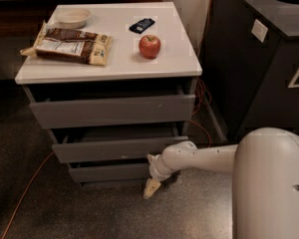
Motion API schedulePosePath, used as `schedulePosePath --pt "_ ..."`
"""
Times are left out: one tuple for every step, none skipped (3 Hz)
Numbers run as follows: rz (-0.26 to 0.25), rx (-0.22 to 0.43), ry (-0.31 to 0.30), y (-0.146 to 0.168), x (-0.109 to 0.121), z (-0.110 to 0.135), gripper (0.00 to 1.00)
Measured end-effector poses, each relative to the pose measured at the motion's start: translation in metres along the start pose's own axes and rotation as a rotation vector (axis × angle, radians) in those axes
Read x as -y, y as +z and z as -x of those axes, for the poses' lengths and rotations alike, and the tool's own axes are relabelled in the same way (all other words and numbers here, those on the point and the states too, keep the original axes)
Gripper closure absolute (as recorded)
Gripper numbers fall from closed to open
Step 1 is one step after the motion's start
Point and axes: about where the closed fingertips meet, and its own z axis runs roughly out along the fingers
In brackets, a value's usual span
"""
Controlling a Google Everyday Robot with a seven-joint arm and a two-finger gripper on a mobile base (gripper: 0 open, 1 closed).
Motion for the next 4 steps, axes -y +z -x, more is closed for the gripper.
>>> schedulePosePath --pt "-0.002 0.047 -0.018 0.036 0.008 -0.016 0.00" --pt "-0.035 0.090 -0.089 0.096 0.019 -0.055 0.00" --pt "-0.035 0.090 -0.089 0.096 0.019 -0.055 0.00" --pt "-0.046 0.050 -0.088 0.103 0.019 -0.057 0.00"
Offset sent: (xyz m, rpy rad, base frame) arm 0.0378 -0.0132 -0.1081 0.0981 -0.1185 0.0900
